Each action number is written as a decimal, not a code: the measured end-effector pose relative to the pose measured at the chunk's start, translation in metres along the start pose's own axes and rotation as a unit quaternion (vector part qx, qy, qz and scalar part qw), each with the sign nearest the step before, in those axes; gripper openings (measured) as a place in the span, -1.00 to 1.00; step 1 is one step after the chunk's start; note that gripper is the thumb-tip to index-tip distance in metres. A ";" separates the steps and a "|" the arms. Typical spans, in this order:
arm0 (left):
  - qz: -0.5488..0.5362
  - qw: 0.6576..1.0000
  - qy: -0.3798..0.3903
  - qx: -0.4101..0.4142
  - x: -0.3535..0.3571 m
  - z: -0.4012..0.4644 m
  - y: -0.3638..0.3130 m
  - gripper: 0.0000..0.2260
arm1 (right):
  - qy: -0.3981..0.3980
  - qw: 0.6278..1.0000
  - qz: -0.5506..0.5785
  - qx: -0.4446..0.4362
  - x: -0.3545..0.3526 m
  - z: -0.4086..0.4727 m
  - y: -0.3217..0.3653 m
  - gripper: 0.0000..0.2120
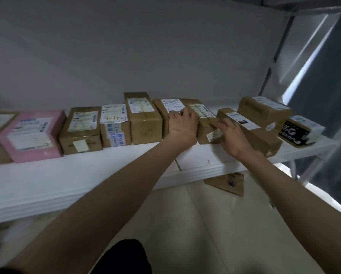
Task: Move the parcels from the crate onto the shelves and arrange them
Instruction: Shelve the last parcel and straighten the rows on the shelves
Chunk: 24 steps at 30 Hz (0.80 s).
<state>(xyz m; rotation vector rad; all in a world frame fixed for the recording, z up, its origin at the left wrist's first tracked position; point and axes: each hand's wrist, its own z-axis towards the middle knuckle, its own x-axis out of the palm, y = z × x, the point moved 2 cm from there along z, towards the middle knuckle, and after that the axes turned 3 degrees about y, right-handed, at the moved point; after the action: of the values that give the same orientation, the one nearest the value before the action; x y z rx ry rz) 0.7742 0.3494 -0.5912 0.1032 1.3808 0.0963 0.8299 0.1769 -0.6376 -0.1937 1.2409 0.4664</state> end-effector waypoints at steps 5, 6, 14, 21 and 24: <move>0.039 0.998 -0.005 -0.046 0.002 0.005 0.010 -0.29 | -0.013 0.997 0.059 -0.048 0.011 0.024 0.020 -0.32; 0.044 0.997 -0.015 -0.054 0.003 0.006 0.008 -0.30 | -0.012 0.996 0.063 -0.057 0.012 0.026 0.021 -0.33; 0.000 0.988 0.000 -0.155 0.005 0.001 -0.023 -0.30 | 0.002 0.997 0.019 -0.081 0.012 0.034 0.021 -0.34; -0.037 0.977 0.029 -0.210 -0.002 -0.012 -0.033 -0.30 | 0.087 0.994 0.024 -0.067 0.003 0.041 0.020 -0.34; -0.048 0.976 0.027 -0.209 -0.001 -0.016 -0.034 -0.35 | 0.094 0.993 0.033 -0.065 0.004 0.044 0.019 -0.35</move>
<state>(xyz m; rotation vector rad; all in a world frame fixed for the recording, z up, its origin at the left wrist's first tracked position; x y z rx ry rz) 0.7589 0.3159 -0.5973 -0.3190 1.3901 0.3071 0.8606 0.2123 -0.6252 -0.3123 1.4057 0.5978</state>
